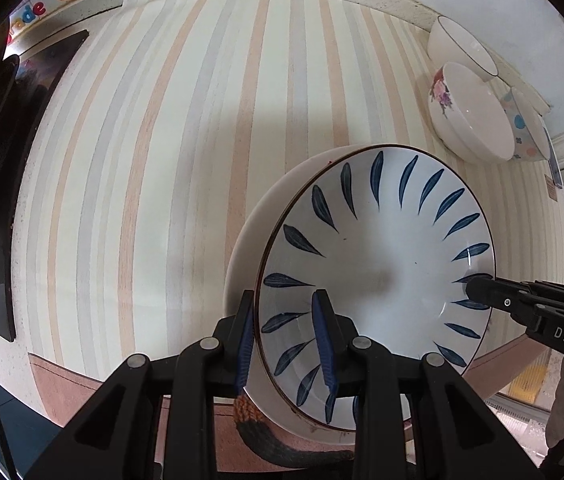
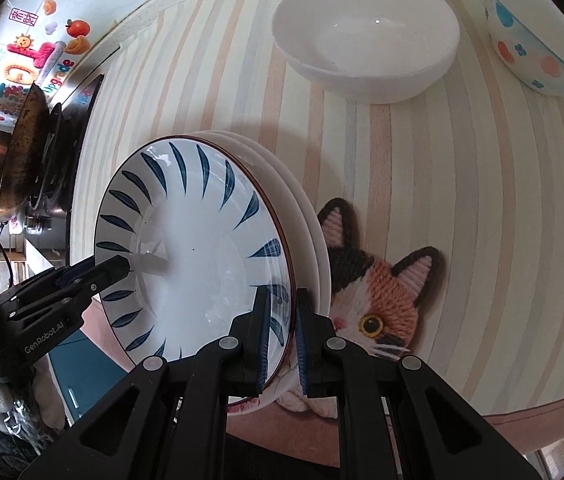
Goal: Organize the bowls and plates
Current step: 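Lift the blue-striped plate with both grippers and lower it onto the plate stack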
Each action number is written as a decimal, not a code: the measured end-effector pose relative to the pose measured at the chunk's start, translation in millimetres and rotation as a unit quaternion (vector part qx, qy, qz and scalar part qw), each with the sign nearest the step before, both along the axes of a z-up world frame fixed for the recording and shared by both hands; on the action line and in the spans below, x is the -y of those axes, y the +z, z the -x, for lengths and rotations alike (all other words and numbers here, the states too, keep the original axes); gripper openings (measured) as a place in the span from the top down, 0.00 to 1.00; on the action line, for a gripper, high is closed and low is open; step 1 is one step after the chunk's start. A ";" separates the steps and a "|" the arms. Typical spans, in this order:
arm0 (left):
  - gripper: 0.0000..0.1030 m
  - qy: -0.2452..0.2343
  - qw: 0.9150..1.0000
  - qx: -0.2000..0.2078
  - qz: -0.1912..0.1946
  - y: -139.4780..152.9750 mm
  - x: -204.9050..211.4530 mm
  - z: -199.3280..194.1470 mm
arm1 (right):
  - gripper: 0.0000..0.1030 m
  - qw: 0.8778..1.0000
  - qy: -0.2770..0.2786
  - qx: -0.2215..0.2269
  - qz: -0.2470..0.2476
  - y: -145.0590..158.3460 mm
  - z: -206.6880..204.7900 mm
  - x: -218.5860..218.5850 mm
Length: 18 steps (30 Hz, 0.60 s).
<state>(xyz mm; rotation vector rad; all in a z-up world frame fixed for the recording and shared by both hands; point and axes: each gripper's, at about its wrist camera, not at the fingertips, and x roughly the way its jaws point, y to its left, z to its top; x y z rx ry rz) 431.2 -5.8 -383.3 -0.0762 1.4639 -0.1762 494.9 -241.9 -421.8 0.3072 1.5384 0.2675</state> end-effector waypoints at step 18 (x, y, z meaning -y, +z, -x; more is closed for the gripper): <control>0.75 0.002 1.000 -0.011 0.004 -2.6 -1.4 -5.4 | 0.85 1.000 -0.018 -0.016 -0.014 -5.6 -4.6 -0.4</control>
